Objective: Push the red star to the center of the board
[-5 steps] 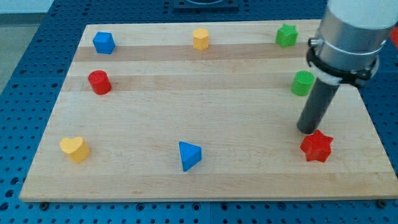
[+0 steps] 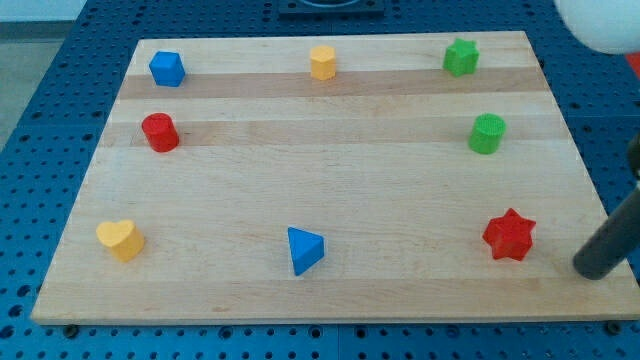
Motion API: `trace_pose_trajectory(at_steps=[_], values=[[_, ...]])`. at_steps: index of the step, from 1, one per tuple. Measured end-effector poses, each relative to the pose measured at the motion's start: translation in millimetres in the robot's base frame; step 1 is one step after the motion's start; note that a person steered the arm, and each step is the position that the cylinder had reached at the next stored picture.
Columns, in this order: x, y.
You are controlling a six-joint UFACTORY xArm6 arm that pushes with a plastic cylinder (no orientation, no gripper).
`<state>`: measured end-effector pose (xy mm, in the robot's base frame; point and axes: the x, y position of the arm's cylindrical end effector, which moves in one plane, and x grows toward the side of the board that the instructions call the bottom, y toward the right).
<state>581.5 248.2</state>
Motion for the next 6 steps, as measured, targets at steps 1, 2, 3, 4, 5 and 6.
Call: trace_pose_trajectory(at_steps=[1,2,3,4,5,6], values=[[0,-25],[-2,-45],[-2,-65],[-2,-84],[-2,-95],[-2,-100]])
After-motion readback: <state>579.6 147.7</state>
